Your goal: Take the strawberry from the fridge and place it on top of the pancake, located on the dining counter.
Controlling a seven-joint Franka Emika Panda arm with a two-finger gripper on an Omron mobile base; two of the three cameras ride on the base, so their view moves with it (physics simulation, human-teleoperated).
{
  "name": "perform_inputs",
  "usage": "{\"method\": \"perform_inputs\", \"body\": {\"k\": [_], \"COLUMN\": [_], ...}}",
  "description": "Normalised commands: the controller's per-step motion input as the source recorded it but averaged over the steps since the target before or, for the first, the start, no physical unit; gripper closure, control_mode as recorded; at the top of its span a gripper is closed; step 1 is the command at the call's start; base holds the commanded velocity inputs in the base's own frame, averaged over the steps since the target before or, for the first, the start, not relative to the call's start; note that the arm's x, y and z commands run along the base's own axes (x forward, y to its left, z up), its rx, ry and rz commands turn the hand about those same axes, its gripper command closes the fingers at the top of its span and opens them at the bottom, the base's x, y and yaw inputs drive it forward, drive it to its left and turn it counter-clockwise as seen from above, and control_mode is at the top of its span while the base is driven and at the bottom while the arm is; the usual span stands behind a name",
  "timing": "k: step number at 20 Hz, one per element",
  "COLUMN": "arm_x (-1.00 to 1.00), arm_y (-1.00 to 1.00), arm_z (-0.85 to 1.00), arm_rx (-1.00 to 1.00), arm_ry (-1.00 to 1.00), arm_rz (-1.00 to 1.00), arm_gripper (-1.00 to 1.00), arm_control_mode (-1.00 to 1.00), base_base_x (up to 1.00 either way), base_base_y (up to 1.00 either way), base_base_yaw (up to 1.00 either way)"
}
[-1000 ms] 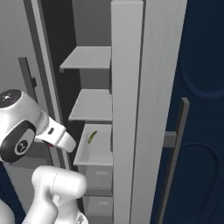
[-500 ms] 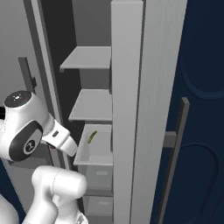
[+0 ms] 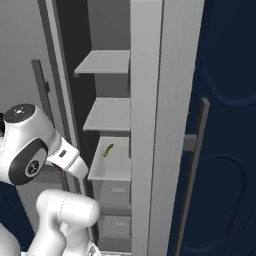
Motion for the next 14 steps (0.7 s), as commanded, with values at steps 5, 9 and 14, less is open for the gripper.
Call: {"method": "perform_inputs", "body": {"k": [5, 9, 14], "arm_x": [0.00, 0.00, 0.00], "arm_y": [0.00, 0.00, 0.00], "arm_z": [0.00, 0.00, 0.00], "arm_rx": [0.00, 0.00, 0.00], "arm_ry": [0.00, 0.00, 0.00], "arm_rz": [0.00, 0.00, 0.00], "arm_gripper": [1.00, 1.00, 1.00], "arm_control_mode": [1.00, 1.00, 1.00], "base_base_x": [-0.86, -1.00, -0.98], "base_base_y": [0.00, 0.21, 0.18], "base_base_yaw": [0.19, 0.63, 0.70]}}
